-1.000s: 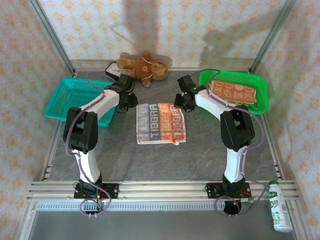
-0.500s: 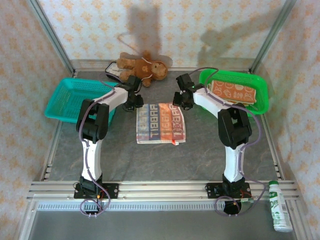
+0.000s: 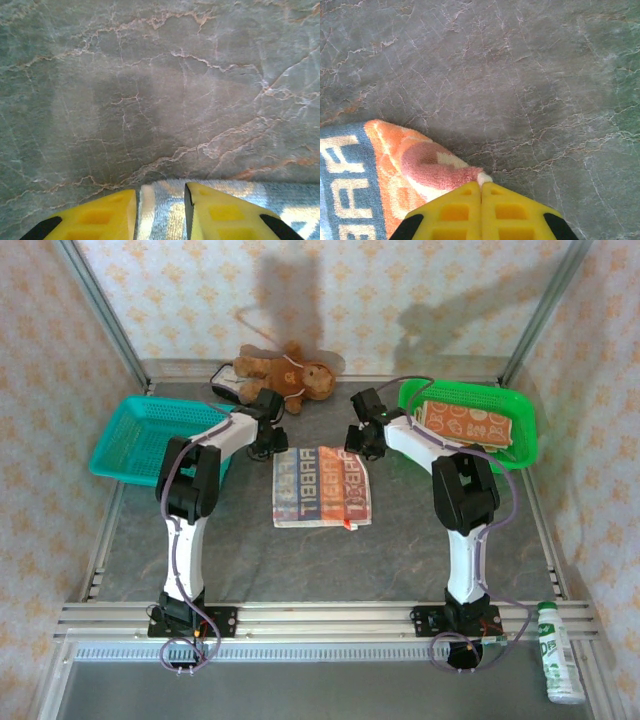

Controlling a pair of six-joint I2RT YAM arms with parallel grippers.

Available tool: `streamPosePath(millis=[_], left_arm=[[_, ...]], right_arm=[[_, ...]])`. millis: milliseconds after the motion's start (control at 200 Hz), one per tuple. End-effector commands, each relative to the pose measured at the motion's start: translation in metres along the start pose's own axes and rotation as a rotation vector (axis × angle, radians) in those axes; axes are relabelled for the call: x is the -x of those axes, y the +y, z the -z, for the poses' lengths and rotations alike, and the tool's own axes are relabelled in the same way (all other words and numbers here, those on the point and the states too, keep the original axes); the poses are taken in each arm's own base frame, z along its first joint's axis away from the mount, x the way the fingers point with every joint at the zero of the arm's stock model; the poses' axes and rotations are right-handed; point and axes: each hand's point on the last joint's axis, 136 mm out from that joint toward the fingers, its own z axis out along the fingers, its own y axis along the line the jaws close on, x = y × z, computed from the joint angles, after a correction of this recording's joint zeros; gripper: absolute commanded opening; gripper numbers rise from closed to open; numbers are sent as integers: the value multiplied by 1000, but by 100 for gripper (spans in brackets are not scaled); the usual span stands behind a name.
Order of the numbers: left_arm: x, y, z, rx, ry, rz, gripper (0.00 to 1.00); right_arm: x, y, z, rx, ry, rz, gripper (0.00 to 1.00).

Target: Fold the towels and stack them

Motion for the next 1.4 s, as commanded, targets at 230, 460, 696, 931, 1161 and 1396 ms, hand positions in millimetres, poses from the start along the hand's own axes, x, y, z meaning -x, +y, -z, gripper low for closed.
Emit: streamPosePath(millis=[230,460,696,931,1161,1396], left_arm=[[-7,8,-7,46,25,-29,0],[3,0,37,-19,-61,-19,0],[-10,-8,74,-93,-129,-28,0],[-48,-7,84,-97,-151,-52,0],[-102,4,87,-51,-162,-92,0],[-156,20,92,-47,-153,-54,47]], right_arm=[[5,-1,-1,-17,-9,1,0],[12,3,18,17,-55,8,0],[-1,-2,28,46,-73,2,0],[-27,-10,46,80,-102,5,0],[-75,-23,55,71,-107,36,0],[-127,-35,61,61,-95,22,42]])
